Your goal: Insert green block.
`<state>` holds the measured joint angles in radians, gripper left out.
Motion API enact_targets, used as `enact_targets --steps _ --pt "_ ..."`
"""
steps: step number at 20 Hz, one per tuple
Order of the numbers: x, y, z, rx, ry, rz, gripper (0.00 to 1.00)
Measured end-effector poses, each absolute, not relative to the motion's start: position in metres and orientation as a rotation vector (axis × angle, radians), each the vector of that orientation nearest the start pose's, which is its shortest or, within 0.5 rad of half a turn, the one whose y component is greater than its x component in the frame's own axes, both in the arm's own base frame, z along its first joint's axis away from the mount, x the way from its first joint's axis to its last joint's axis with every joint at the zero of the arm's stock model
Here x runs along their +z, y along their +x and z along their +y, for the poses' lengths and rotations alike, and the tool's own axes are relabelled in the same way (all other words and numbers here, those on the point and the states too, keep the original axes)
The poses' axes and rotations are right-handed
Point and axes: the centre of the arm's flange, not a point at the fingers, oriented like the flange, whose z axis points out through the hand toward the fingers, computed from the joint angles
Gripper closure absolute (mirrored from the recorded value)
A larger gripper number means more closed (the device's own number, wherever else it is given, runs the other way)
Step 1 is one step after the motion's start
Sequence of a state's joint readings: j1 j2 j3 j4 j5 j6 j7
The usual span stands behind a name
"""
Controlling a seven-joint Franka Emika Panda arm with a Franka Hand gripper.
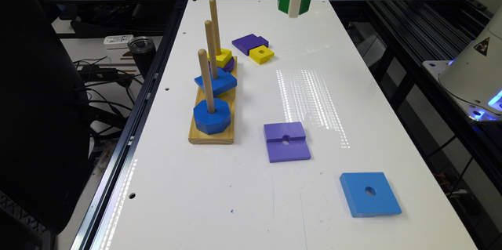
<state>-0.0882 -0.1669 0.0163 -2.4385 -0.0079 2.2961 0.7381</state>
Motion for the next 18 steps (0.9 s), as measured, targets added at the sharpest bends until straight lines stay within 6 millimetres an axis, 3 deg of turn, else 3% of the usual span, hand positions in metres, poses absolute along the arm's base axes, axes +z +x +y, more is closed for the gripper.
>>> enact_targets --steps 8,18 --pt "0.386 0.467 -0.034 -0.041 -2.89 1.231 1.0" --pt "0.39 0.467 -0.034 -0.049 -2.889 1.231 1.0"
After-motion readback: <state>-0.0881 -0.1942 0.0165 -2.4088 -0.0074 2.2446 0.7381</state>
